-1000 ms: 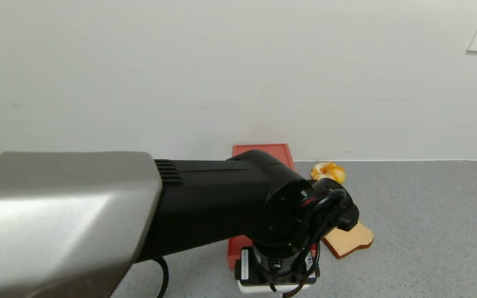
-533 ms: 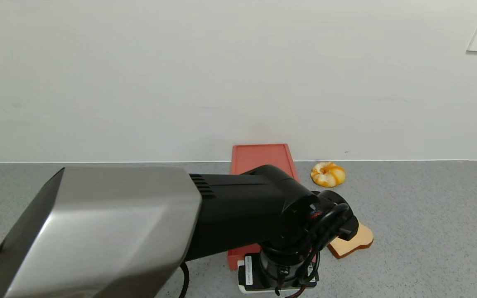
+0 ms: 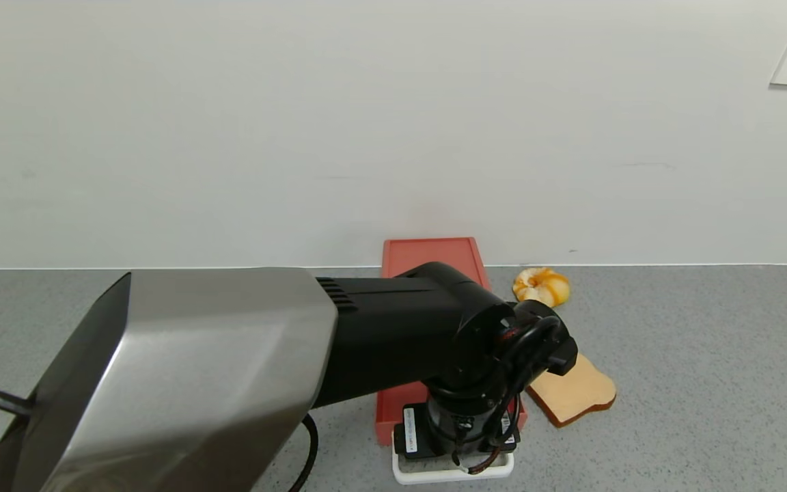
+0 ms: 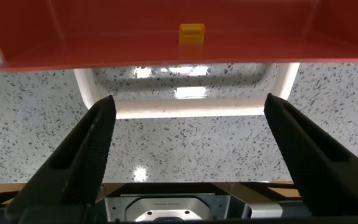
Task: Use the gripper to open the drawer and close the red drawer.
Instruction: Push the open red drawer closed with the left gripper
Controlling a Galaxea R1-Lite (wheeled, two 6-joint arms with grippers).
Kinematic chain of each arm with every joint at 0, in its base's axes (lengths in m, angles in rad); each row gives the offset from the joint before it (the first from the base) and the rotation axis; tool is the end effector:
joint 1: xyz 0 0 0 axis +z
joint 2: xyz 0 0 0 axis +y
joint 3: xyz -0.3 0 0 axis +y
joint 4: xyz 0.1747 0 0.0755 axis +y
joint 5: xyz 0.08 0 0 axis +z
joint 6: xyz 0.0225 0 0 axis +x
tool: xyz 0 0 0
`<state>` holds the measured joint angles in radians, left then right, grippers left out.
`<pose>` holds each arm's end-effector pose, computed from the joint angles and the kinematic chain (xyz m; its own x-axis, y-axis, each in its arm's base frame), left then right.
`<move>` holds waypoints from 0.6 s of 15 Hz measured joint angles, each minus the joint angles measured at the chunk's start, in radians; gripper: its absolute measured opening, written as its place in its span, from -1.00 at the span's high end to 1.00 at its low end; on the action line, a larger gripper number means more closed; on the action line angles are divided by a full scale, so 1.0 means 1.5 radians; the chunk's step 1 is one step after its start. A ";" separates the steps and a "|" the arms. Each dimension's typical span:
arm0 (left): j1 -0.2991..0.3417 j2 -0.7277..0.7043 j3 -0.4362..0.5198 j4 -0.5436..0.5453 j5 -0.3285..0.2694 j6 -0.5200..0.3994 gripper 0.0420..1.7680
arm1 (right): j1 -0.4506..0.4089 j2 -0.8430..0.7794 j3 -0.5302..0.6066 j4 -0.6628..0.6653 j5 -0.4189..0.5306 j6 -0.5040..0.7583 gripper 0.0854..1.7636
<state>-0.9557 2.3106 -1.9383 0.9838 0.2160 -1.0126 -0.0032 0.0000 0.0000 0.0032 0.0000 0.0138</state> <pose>0.2429 -0.3355 0.1287 0.2951 -0.0463 -0.9543 -0.0696 0.9951 -0.0698 -0.0228 0.0001 0.0752 1.0000 -0.0032 -0.0032 0.0032 0.9999 0.0138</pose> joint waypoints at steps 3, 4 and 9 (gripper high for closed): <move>0.004 0.009 -0.005 0.001 0.000 0.000 -0.94 | 0.000 0.000 0.000 0.000 0.000 0.000 -0.94; 0.005 0.012 -0.005 0.001 0.000 0.001 -0.94 | 0.000 0.000 0.000 0.000 0.000 0.000 -0.94; 0.013 0.018 -0.013 0.001 0.002 0.005 -0.94 | 0.000 0.000 0.000 0.000 0.000 0.000 -0.94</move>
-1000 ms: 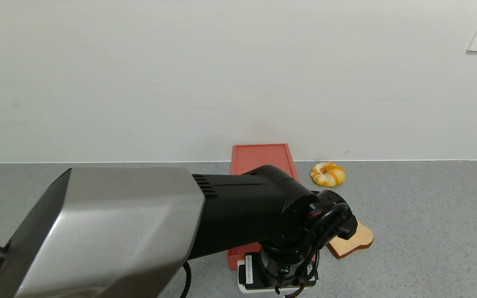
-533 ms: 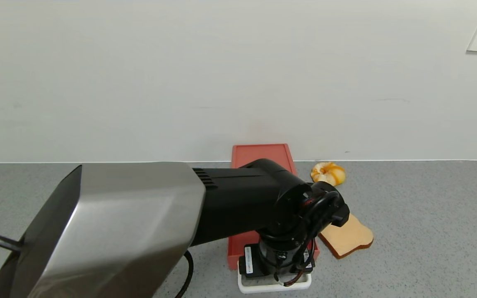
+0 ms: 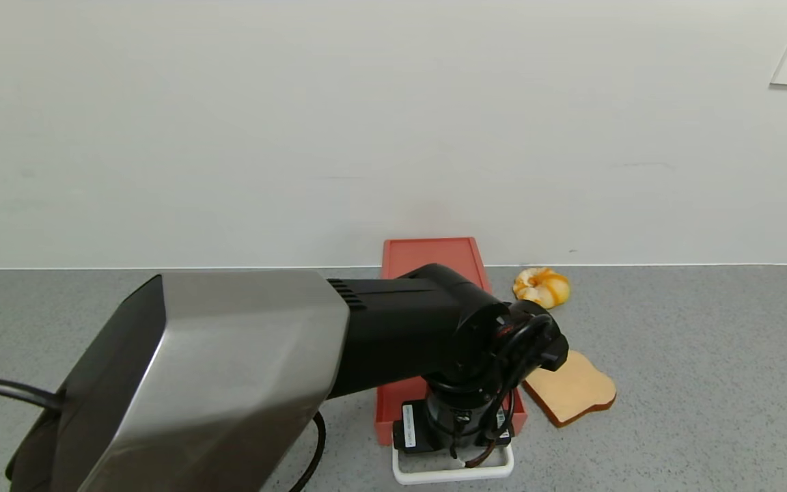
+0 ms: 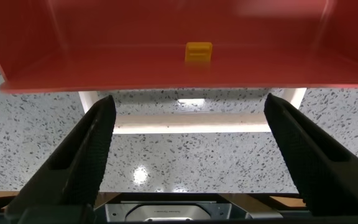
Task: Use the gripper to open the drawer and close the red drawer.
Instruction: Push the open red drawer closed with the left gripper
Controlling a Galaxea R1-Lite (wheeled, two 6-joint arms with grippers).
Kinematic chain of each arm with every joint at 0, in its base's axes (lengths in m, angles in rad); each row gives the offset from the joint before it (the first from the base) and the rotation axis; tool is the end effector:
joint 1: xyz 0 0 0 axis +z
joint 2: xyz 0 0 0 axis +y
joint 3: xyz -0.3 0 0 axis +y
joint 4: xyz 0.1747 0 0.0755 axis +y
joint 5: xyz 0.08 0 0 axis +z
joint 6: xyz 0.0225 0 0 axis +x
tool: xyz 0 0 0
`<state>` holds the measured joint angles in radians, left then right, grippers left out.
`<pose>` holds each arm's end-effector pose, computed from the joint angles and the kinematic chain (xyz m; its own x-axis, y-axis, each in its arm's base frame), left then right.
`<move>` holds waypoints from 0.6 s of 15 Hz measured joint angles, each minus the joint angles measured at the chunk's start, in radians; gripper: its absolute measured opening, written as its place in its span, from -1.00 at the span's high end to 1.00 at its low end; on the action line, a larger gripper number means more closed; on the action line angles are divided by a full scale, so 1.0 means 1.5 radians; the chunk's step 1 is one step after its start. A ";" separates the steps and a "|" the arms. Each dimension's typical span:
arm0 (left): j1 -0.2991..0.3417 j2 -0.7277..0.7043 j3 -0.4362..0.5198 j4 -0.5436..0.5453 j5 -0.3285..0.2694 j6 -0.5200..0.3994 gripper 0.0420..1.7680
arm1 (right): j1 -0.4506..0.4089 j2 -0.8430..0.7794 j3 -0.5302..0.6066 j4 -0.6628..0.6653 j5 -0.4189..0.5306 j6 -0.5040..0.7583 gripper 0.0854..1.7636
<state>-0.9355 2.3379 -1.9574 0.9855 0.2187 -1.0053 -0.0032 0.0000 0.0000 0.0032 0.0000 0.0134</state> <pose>0.2527 -0.3345 0.1214 0.2924 -0.0310 -0.9558 -0.0836 0.9948 -0.0579 -0.0228 0.0001 0.0752 1.0000 -0.0032 -0.0032 0.0032 0.9999 0.0134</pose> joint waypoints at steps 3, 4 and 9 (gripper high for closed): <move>0.006 0.001 -0.007 0.000 0.002 0.003 -0.94 | 0.000 0.000 0.000 0.000 0.000 0.000 -0.94; 0.006 0.001 -0.008 0.000 0.004 0.004 -0.94 | 0.000 0.000 0.000 0.000 0.000 0.000 -0.94; 0.017 0.002 -0.009 -0.001 0.032 0.019 -0.94 | 0.000 0.000 0.000 0.000 0.000 0.000 -0.94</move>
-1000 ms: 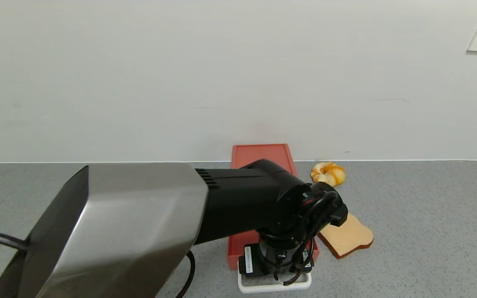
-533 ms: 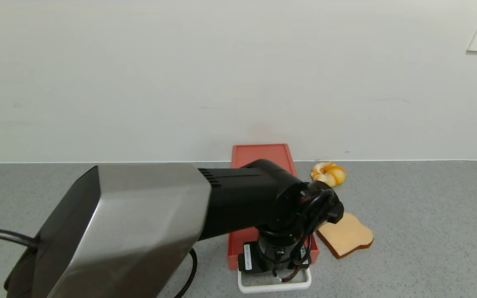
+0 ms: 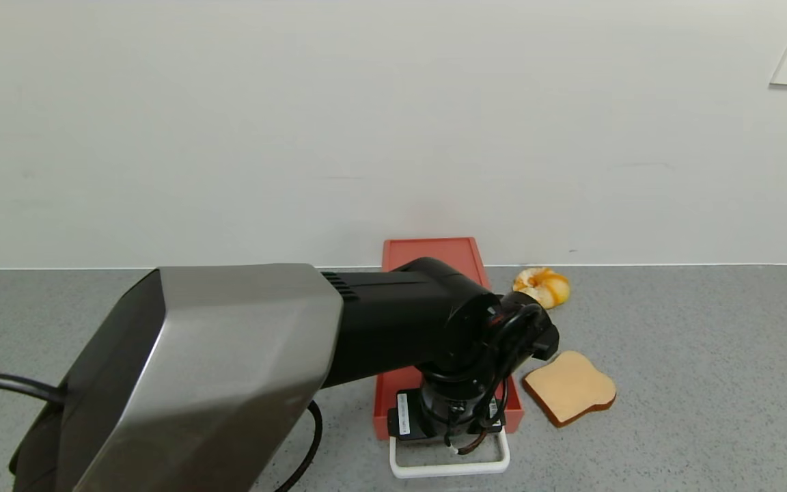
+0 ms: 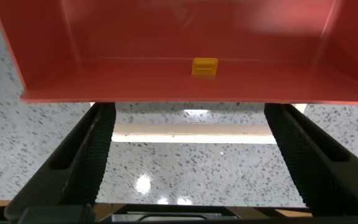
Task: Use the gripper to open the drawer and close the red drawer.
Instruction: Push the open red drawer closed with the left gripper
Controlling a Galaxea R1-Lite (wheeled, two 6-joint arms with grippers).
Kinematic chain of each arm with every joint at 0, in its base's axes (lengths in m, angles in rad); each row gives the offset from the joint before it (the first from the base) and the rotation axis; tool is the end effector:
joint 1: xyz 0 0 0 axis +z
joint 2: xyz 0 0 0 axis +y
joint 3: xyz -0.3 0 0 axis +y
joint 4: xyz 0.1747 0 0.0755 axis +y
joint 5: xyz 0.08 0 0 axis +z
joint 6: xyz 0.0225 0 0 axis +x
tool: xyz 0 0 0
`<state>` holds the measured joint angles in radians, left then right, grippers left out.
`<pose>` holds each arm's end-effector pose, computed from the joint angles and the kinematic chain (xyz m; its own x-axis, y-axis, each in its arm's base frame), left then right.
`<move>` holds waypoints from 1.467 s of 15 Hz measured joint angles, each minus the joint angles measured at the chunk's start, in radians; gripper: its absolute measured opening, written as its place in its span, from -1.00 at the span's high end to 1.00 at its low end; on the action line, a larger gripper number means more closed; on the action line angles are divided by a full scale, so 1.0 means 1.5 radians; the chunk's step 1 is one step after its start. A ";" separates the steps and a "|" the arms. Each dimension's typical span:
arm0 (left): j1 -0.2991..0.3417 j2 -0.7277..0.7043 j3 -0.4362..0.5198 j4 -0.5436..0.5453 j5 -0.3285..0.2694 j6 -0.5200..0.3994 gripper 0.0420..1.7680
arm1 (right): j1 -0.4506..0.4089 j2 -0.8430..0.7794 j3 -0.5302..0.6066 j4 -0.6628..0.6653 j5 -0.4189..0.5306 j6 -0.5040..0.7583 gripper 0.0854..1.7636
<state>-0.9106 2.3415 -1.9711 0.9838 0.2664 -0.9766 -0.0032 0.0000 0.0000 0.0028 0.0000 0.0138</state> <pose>0.2629 -0.3289 0.1230 0.3351 -0.0023 -0.9422 -0.0891 0.9954 -0.0341 -0.0228 0.0001 0.0752 1.0000 -0.0032 -0.0028 0.0032 0.9999 0.0138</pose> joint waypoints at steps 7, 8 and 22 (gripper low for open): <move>0.019 0.001 -0.004 -0.026 0.028 0.037 -0.94 | 0.000 0.000 0.000 0.000 0.000 0.000 -0.94; 0.021 0.001 -0.004 -0.032 0.036 0.042 -0.94 | 0.000 0.000 0.000 0.000 0.000 0.000 -0.94; 0.069 0.010 -0.004 -0.138 0.064 0.131 -0.94 | 0.000 0.000 0.000 0.000 0.000 0.000 -0.94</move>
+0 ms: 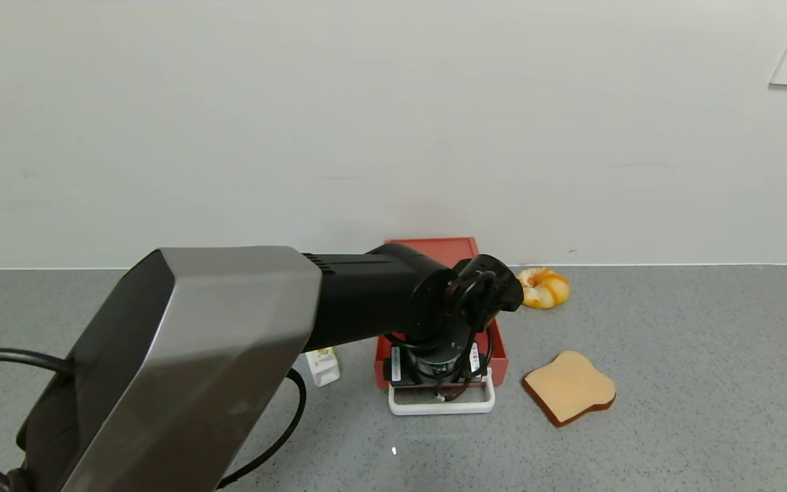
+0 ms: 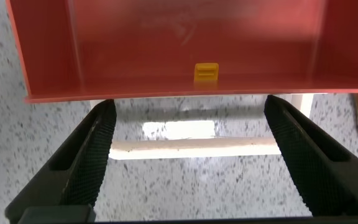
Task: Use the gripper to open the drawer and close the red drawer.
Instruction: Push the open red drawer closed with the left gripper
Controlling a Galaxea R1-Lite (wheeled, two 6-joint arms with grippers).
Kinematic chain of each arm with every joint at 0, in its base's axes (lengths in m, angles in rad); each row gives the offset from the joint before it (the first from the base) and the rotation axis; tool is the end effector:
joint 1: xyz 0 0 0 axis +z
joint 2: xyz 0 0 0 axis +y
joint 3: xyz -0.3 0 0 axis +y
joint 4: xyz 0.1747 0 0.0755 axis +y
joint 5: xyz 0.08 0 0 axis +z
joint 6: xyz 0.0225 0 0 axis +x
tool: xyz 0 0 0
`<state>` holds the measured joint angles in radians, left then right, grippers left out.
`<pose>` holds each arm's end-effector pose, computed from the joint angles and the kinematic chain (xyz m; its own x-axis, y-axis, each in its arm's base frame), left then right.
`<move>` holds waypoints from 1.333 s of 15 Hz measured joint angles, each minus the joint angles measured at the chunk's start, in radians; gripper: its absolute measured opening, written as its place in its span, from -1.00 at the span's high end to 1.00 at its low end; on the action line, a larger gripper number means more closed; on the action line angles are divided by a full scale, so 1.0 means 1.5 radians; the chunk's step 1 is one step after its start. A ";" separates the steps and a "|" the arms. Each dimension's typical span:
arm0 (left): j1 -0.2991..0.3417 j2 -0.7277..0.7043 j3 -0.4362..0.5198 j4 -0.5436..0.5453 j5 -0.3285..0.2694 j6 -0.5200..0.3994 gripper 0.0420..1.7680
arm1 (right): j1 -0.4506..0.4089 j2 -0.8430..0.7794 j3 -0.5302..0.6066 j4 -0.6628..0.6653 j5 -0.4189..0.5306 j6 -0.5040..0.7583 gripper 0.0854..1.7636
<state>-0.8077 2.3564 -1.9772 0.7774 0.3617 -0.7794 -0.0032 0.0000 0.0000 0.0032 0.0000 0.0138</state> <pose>0.3120 -0.3147 0.1251 0.5159 -0.0275 -0.8562 -0.0339 0.9980 -0.0524 -0.0228 0.0001 0.0752 1.0000 -0.0032 -0.0032 0.0032 0.9999 0.0138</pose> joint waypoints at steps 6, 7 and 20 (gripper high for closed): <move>0.020 0.005 -0.001 -0.051 0.005 0.041 -0.94 | 0.000 0.000 0.000 0.000 0.000 0.000 -0.94; 0.024 0.005 -0.001 -0.062 0.009 0.049 -0.94 | 0.000 0.000 0.000 0.000 0.000 0.000 -0.94; 0.050 0.017 -0.001 -0.135 0.036 0.109 -0.94 | 0.000 0.000 0.000 0.000 0.000 0.000 -0.94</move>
<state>-0.7326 2.3819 -1.9785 0.5743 0.4160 -0.6153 -0.0032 0.0000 0.0000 0.0032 0.0000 0.0134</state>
